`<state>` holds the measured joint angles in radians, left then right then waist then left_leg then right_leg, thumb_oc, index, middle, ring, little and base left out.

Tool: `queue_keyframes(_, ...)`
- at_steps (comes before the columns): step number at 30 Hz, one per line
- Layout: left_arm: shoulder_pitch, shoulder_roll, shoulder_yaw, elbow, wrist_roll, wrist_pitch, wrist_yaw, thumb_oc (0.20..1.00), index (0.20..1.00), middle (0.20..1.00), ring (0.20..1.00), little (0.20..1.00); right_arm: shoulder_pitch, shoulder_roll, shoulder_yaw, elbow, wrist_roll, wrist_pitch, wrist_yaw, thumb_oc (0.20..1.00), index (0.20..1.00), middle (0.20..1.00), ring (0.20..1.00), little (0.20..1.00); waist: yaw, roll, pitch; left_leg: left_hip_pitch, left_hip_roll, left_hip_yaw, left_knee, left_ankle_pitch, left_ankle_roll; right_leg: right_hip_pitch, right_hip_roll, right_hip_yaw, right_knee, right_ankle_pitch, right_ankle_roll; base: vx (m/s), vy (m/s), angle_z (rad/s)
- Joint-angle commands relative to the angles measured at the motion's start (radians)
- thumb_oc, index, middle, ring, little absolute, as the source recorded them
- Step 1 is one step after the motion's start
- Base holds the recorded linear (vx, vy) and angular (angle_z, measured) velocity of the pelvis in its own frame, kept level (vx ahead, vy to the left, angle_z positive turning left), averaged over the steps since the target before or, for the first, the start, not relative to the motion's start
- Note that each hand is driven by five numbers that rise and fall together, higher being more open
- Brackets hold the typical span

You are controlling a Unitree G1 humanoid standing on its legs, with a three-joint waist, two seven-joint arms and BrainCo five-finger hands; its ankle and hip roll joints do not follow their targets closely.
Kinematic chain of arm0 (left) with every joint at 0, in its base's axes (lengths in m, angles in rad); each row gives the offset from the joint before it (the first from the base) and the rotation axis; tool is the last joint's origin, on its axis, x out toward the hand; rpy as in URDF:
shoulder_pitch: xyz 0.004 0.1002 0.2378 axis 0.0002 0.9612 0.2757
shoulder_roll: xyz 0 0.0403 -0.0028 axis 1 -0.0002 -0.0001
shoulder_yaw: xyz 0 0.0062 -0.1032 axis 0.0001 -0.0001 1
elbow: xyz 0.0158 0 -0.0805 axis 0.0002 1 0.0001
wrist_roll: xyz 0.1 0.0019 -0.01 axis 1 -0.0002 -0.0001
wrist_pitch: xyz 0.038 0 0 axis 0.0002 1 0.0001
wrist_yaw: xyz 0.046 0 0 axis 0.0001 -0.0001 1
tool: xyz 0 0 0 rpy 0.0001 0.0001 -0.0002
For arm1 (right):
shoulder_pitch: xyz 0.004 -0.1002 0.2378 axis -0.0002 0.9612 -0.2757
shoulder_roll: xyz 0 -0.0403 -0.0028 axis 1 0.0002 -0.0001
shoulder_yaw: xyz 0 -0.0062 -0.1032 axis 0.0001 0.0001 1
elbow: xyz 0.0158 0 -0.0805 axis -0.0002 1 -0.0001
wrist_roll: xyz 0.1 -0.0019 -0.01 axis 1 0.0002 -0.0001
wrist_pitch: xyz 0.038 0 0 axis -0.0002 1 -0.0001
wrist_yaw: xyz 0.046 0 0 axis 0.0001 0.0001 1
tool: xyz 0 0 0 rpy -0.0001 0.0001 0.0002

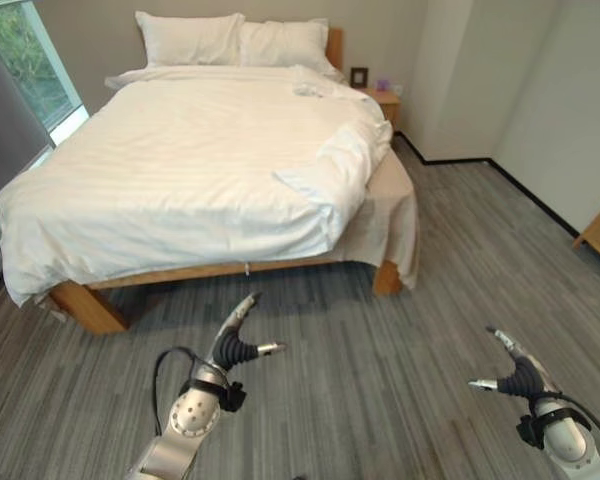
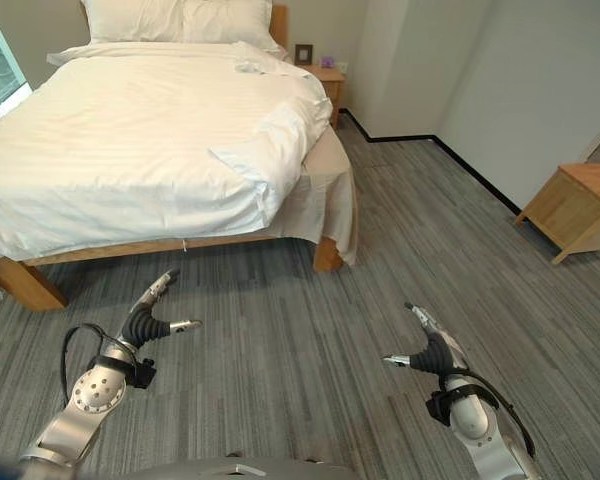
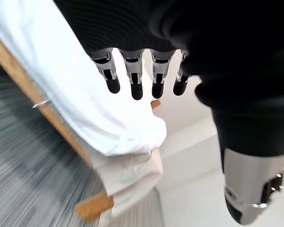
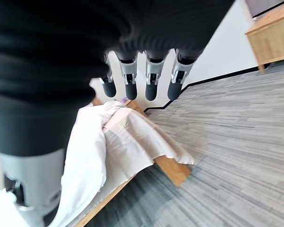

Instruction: Making the bed.

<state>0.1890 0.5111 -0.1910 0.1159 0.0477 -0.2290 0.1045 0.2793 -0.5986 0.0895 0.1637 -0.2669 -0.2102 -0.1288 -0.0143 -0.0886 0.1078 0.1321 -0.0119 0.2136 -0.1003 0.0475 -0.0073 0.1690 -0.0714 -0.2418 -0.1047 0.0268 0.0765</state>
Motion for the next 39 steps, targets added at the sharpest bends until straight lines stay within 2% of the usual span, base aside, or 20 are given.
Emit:
queue_keyframes(1,-0.051,-0.014,-0.014,0.014,-0.042,-0.026,-0.008,1.000,1.000,1.000,1.000,1.000,-0.072,-0.054,0.000,-0.047,0.012,-0.036,-0.005,1.000,1.000,1.000,1.000,1.000,0.031,0.036,0.006,0.044,0.028,-0.031,0.013,-0.089,-0.036,0.004,-0.025,-0.013,0.024,-0.026,0.062,0.00,0.012,-0.05)
queue_keyframes(4,-0.050,-0.007,-0.018,0.012,-0.055,-0.016,-0.013,1.000,1.000,1.000,1.000,1.000,-0.076,-0.044,0.004,-0.059,0.024,-0.031,0.002,1.000,1.000,1.000,1.000,1.000,0.027,0.041,0.034,0.042,0.035,-0.025,0.013,-0.089,-0.021,-0.064,-0.024,0.001,0.149,-0.046,0.065,-0.07,0.055,-0.09)
queue_keyframes(7,-0.053,-0.008,-0.009,0.019,-0.039,-0.003,0.004,1.000,1.000,1.000,1.000,1.000,-0.083,-0.022,0.007,-0.067,0.025,-0.025,0.001,1.000,1.000,1.000,1.000,1.000,0.016,0.057,0.080,0.047,0.027,-0.013,0.013,-0.106,0.008,-0.228,-0.060,0.027,0.436,0.015,0.139,-0.06,0.132,-0.32)
queue_keyframes(9,-0.064,-0.017,-0.013,0.033,-0.041,0.008,0.007,1.000,1.000,1.000,1.000,1.000,-0.088,-0.007,0.003,-0.078,0.032,-0.016,0.001,1.000,1.000,1.000,1.000,1.000,0.003,0.077,0.103,0.055,0.029,-0.011,0.013,-0.112,0.014,-0.306,-0.075,0.033,0.551,0.045,0.153,0.13,0.090,-0.21)
queue_keyframes(13,-0.062,-0.030,-0.013,0.061,-0.045,0.017,-0.013,1.000,1.000,1.000,1.000,1.000,-0.060,0.021,-0.018,-0.093,0.060,-0.009,0.016,1.000,1.000,1.000,1.000,1.000,-0.029,0.085,0.105,0.106,0.033,-0.014,0.013,-0.152,-0.013,-0.352,-0.098,-0.015,0.356,0.028,0.117,0.30,-0.073,0.08)
queue_keyframes(15,-0.065,-0.045,-0.014,0.100,-0.058,0.024,-0.032,1.000,1.000,1.000,1.000,1.000,-0.031,0.037,-0.023,-0.093,0.076,-0.014,0.014,1.000,1.000,1.000,1.000,1.000,-0.058,0.074,0.107,0.155,0.034,-0.026,0.013,-0.186,-0.042,-0.366,-0.106,-0.035,0.103,0.097,0.121,0.40,-0.159,-0.08)
queue_keyframes(17,-0.080,-0.049,-0.009,0.109,-0.045,0.033,-0.022,1.000,1.000,1.000,1.000,1.000,-0.029,0.046,-0.021,-0.087,0.075,-0.011,0.010,1.000,1.000,1.000,1.000,1.000,-0.070,0.077,0.107,0.169,0.050,-0.031,0.013,-0.197,-0.058,-0.377,-0.107,-0.042,0.030,0.130,0.132,0.34,-0.157,-0.35)
queue_keyframes(21,-0.102,-0.062,-0.020,0.132,-0.026,0.028,-0.019,1.000,1.000,1.000,1.000,1.000,0.006,0.055,-0.031,-0.085,0.056,-0.001,0.013,1.000,1.000,1.000,1.000,1.000,-0.087,0.080,0.083,0.255,0.093,-0.059,0.013,-0.229,-0.093,-0.387,-0.120,-0.044,0.047,0.151,0.135,0.49,-0.217,0.34)
queue_keyframes(22,-0.096,-0.065,-0.021,0.128,-0.026,0.026,-0.020,1.000,1.000,1.000,1.000,1.000,0.017,0.050,-0.034,-0.084,0.053,-0.002,0.016,1.000,1.000,1.000,1.000,1.000,-0.092,0.084,0.076,0.277,0.107,-0.060,0.013,-0.204,-0.096,-0.382,-0.111,-0.043,0.052,0.160,0.124,0.51,-0.253,0.19)
queue_keyframes(24,-0.081,-0.084,-0.029,0.128,-0.039,0.027,-0.022,1.000,1.000,1.000,1.000,1.000,0.033,0.038,-0.036,-0.089,0.087,-0.011,0.031,1.000,1.000,1.000,1.000,1.000,-0.100,0.117,0.076,0.242,0.171,-0.068,0.175,-0.064,-0.134,-0.332,-0.051,-0.053,0.054,0.146,0.083,0.51,-0.383,0.17)
queue_keyframes(25,-0.087,-0.100,-0.035,0.130,-0.077,0.035,-0.022,1.000,1.000,1.000,1.000,1.000,0.019,0.011,-0.021,-0.077,0.108,-0.015,0.032,1.000,1.000,1.000,1.000,1.000,-0.083,0.110,0.093,0.098,0.196,-0.103,0.464,0.086,-0.148,-0.256,-0.014,-0.066,0.031,0.107,0.023,0.37,-0.389,0.35)
queue_keyframes(26,-0.087,-0.100,-0.035,0.130,-0.077,0.035,-0.022,1.000,1.000,1.000,1.000,1.000,0.019,0.011,-0.021,-0.077,0.108,-0.015,0.032,1.000,1.000,1.000,1.000,1.000,-0.084,0.110,0.092,0.096,0.196,-0.104,0.466,0.085,-0.148,-0.257,-0.013,-0.067,0.031,0.107,0.023,0.42,-0.592,0.34)
queue_keyframes(27,-0.097,-0.095,-0.049,0.117,-0.110,0.034,-0.031,1.000,1.000,1.000,1.000,1.000,0.019,-0.020,-0.024,-0.108,0.141,-0.023,0.036,1.000,1.000,1.000,1.000,1.000,-0.045,0.073,0.146,-0.041,0.176,-0.128,0.681,0.130,-0.134,-0.199,-0.016,-0.058,0.017,0.063,-0.015,0.18,-0.296,0.06)
queue_keyframes(30,-0.114,-0.096,-0.059,0.113,-0.103,0.035,-0.021,1.000,1.000,1.000,1.000,1.000,0.003,-0.034,-0.010,-0.101,0.152,-0.019,0.039,1.000,1.000,1.000,1.000,1.000,-0.023,0.054,0.173,-0.130,0.175,-0.104,0.724,0.080,-0.120,-0.177,-0.020,-0.043,0.017,0.031,-0.020,0.27,-0.215,-0.29)
queue_keyframes(32,-0.117,-0.109,-0.061,0.113,-0.103,0.039,-0.009,1.000,1.000,1.000,1.000,1.000,-0.025,-0.047,-0.001,-0.078,0.137,-0.004,0.036,1.000,1.000,1.000,1.000,1.000,0.003,0.049,0.184,-0.244,0.132,-0.065,0.647,0.012,-0.114,-0.147,-0.038,-0.031,0.017,0.006,-0.001,0.43,-0.044,-0.19)
queue_keyframes(33,-0.103,-0.111,-0.055,0.103,-0.095,0.039,-0.011,1.000,1.000,1.000,1.000,1.000,-0.021,-0.051,-0.014,-0.083,0.121,0.000,0.035,1.000,1.000,1.000,1.000,1.000,0.010,0.051,0.171,-0.285,0.117,0.002,0.477,-0.023,-0.093,-0.126,-0.036,-0.025,0.017,-0.014,0.010,0.39,-0.005,-0.21)
queue_keyframes(34,-0.102,-0.111,-0.055,0.103,-0.095,0.039,-0.011,1.000,1.000,1.000,1.000,1.000,-0.019,-0.051,-0.014,-0.084,0.121,0.000,0.035,1.000,1.000,1.000,1.000,1.000,0.013,0.048,0.171,-0.278,0.114,0.007,0.468,-0.020,-0.092,-0.125,-0.039,-0.022,0.017,-0.015,0.011,0.48,0.042,-0.16)
queue_keyframes(35,-0.085,-0.116,-0.050,0.104,-0.081,0.040,-0.008,1.000,1.000,1.000,1.000,1.000,-0.006,-0.047,-0.025,-0.084,0.120,-0.004,0.034,1.000,1.000,1.000,1.000,1.000,0.012,0.052,0.157,-0.271,0.102,0.063,0.314,-0.010,-0.084,-0.109,-0.035,-0.024,0.017,-0.031,0.023,0.51,0.096,0.15)
queue_keyframes(36,-0.068,-0.131,-0.038,0.113,-0.050,0.051,-0.001,1.000,1.000,1.000,1.000,1.000,0.014,-0.038,-0.040,-0.081,0.086,0.003,0.014,1.000,1.000,1.000,1.000,1.000,0.012,0.068,0.137,-0.268,0.097,0.145,0.124,0.065,-0.086,-0.068,-0.009,-0.030,0.017,-0.065,0.030,0.64,0.117,0.22)
queue_keyframes(39,-0.043,-0.149,-0.025,0.128,-0.032,0.064,0.018,1.000,1.000,1.000,1.000,1.000,0.026,-0.030,-0.046,-0.073,0.028,0.025,-0.010,1.000,1.000,1.000,1.000,1.000,0.025,0.062,0.115,-0.263,0.101,0.168,0.020,0.104,-0.101,0.020,-0.007,-0.026,0.017,-0.110,0.043,0.60,0.100,0.23)
